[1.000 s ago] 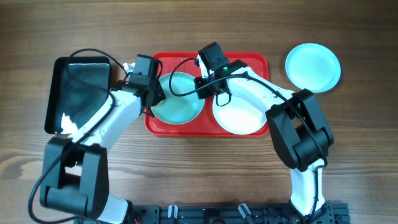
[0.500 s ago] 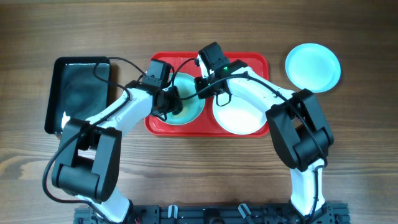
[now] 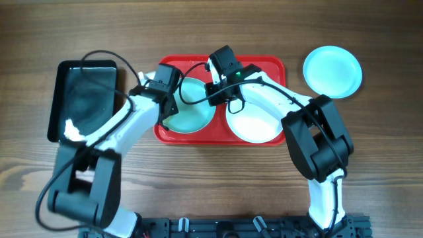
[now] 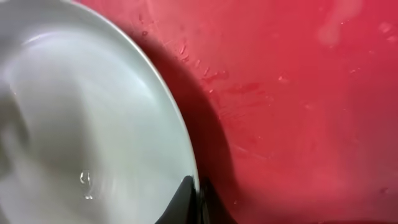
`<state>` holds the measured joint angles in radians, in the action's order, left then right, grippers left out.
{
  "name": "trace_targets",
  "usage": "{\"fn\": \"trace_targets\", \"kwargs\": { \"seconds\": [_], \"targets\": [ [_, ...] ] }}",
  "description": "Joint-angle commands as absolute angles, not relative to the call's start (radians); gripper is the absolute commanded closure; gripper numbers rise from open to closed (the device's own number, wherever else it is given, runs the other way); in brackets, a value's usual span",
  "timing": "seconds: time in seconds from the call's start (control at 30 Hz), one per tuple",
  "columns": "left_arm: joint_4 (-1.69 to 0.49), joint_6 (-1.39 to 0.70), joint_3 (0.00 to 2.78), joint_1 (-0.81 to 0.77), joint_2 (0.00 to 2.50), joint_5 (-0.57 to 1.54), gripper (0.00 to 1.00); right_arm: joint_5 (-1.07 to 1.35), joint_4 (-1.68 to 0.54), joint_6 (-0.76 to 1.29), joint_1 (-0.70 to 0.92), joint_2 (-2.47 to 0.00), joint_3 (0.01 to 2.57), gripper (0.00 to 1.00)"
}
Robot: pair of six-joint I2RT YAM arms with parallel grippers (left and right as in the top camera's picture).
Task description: Clean dirty plates on tray and stack at the side
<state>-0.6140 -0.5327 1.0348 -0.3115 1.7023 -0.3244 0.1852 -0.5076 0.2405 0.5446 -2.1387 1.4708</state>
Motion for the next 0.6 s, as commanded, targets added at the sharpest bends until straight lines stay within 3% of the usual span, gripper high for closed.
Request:
{"fn": "trace_targets", "kwargs": {
  "seconds": [0.0,0.1,0.3,0.57],
  "targets": [
    [-0.598,-0.533,1.027,-0.284,1.59,-0.257,0.96,0.134,-0.5,0.196,0.53,-2.154,1.475,0.96],
    [-0.587,-0.545,1.027,-0.226,1.537,-0.086,0.96,0.115,-0.487,0.174,0.53,-2.094,1.479,0.96],
    [-0.592,-0.585,1.027,0.039,1.498,0.179,0.96,-0.031,-0.495,-0.015,0.567,-1.898,1.48,0.96],
    [-0.691,-0.584,1.027,0.344,1.501,0.194,0.96,-0.556,-0.444,-0.36,0.763,-1.721,1.48,0.96]
  ]
}}
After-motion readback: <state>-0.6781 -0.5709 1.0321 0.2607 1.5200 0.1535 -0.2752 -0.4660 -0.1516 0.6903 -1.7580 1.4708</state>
